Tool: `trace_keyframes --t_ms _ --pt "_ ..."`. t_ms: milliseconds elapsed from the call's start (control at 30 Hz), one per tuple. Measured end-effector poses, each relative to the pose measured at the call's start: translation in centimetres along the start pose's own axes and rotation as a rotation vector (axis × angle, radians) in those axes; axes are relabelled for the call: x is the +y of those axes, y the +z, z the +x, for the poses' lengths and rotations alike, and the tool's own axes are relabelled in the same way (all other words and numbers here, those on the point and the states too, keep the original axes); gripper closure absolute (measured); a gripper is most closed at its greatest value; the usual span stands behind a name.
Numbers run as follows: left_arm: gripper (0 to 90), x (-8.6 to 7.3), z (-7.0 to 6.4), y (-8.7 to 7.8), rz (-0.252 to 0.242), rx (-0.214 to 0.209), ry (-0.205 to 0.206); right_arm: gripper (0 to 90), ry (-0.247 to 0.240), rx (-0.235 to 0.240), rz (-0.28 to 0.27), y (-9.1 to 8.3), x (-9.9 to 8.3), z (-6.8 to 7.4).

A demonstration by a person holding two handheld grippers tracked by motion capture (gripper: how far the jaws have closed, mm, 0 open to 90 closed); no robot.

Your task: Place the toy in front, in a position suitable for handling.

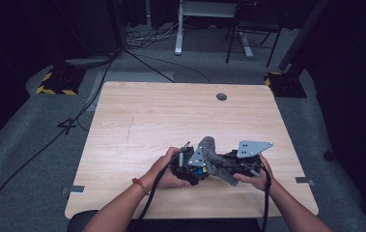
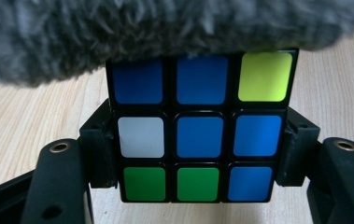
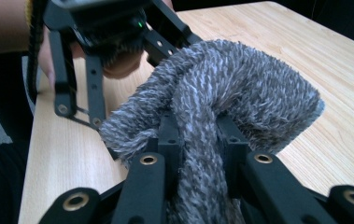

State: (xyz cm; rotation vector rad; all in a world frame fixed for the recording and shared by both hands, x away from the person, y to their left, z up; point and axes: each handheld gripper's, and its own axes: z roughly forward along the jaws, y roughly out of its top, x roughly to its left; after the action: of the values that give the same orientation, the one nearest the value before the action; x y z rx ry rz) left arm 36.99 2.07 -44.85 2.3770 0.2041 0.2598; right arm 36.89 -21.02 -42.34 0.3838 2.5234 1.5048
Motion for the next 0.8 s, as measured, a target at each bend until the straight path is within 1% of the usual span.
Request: trace_keyframes --t_ms 100,200,233,333,400,467,533,600,667,733,800 --pt "33.2 0.0 -0.1 0.3 0.014 0.011 0.010 76.3 -0.007 0.002 0.000 0.2 0.2 0.2" --pt "33.4 -0.1 0.0 0.1 0.007 0.015 0.009 76.2 -0.023 -0.024 0.018 0.3 0.3 0.4" --pt "33.5 -0.1 0.1 -0.1 0.001 0.018 0.010 76.2 -0.025 -0.030 0.024 0.3 0.3 0.3" --pt "33.6 0.0 0.3 -0.9 -0.030 0.026 0.006 76.2 -0.010 -0.056 0.046 0.1 0.0 -0.2" --pt "33.7 0.0 0.4 -1.6 -0.043 0.048 0.007 76.2 0.001 -0.073 0.072 0.0 -0.4 -0.5" --pt "33.6 -0.1 0.5 -2.1 -0.050 0.055 -0.003 76.2 0.016 -0.069 0.084 -0.1 -0.9 -0.8" --pt "33.7 -0.2 0.7 -2.6 -0.054 0.072 -0.008 76.2 0.012 -0.070 0.101 -0.1 -1.0 -0.8" --pt "33.7 -0.3 0.8 -2.8 -0.062 0.068 -0.014 76.2 0.005 -0.041 0.077 -0.2 -1.0 -0.5" --pt "33.7 -0.4 0.8 -2.7 -0.057 0.074 -0.014 76.1 -0.017 -0.018 0.063 -0.2 -0.6 0.0" --pt "33.6 -0.4 0.7 -2.3 -0.051 0.059 -0.018 76.0 -0.039 -0.012 0.047 -0.2 -0.1 0.7" --pt "33.6 -0.2 0.4 -1.6 -0.041 0.044 -0.006 76.0 -0.053 0.004 0.030 -0.1 0.3 1.1"
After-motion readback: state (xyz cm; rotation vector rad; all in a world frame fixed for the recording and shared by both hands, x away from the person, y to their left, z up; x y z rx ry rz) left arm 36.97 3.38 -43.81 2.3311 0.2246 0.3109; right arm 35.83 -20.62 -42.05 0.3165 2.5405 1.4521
